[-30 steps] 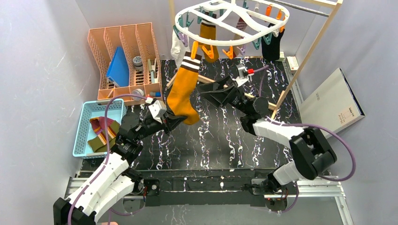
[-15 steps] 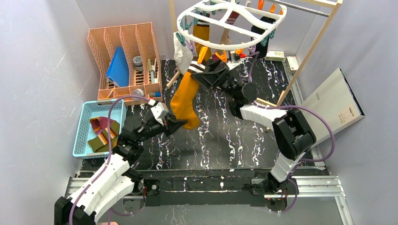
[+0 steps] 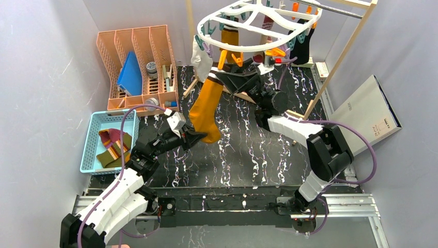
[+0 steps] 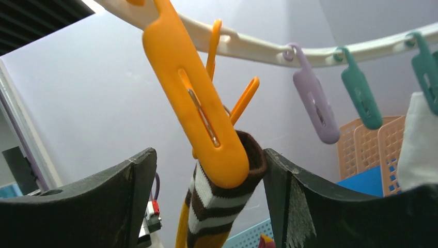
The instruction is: Remove the socks clipped to the hanger
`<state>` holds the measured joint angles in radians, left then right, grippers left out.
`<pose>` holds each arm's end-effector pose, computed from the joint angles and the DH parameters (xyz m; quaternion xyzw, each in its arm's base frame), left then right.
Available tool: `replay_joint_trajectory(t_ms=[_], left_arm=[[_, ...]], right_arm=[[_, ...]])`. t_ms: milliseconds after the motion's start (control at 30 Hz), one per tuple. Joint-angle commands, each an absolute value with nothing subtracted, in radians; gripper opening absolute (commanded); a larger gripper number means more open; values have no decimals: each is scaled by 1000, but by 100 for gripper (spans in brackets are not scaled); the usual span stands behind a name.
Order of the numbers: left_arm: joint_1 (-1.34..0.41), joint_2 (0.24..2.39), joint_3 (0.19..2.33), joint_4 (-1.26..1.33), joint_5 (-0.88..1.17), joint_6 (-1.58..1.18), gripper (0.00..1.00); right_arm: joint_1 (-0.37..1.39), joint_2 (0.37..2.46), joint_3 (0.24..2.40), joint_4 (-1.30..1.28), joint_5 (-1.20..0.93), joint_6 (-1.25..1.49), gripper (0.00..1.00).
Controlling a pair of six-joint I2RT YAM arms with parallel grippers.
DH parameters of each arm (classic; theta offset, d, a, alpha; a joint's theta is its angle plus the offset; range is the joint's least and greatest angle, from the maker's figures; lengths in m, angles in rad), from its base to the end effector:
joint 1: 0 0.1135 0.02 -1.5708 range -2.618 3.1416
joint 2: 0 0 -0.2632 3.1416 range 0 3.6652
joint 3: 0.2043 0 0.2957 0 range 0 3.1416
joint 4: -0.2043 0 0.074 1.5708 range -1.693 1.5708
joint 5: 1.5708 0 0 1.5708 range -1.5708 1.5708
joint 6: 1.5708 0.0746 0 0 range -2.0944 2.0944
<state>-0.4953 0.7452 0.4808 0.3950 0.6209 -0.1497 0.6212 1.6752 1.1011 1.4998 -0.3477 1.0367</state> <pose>0.2040 -0.1595 0.2918 0.3342 0.5791 -0.4179 0.6151 0.3185 0.2592 0.3836 -0.0961 0.3393 0.7257 0.5907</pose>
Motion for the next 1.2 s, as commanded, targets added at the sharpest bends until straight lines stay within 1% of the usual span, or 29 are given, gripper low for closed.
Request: replay_joint_trajectory(t_ms=[0, 367, 567, 733, 833, 933, 1000, 1167], left_arm=[[-507, 746, 467, 418, 646, -168, 0], [-524, 763, 466, 433, 634, -183, 0], [-534, 765, 466, 432, 624, -186, 0], [-540, 765, 463, 432, 617, -187, 0], [-543, 769, 463, 432, 616, -187, 0], [-545, 773, 463, 432, 615, -187, 0], [-546, 776, 463, 430, 615, -187, 0], [-549, 781, 464, 427, 614, -186, 0]], right_arm=[[615, 1603, 1077, 1631, -221, 972, 81], [634, 1618, 1089, 1656, -52, 963, 80], [647, 1656, 1120, 1674, -19, 977, 80], [649, 1666, 1129, 1674, -13, 985, 77], [649, 1671, 1132, 1678, -7, 986, 73], [649, 1676, 1138, 1681, -6, 987, 61], [649, 1680, 1144, 1683, -5, 990, 56], [649, 1691, 1156, 1689, -5, 1001, 45]])
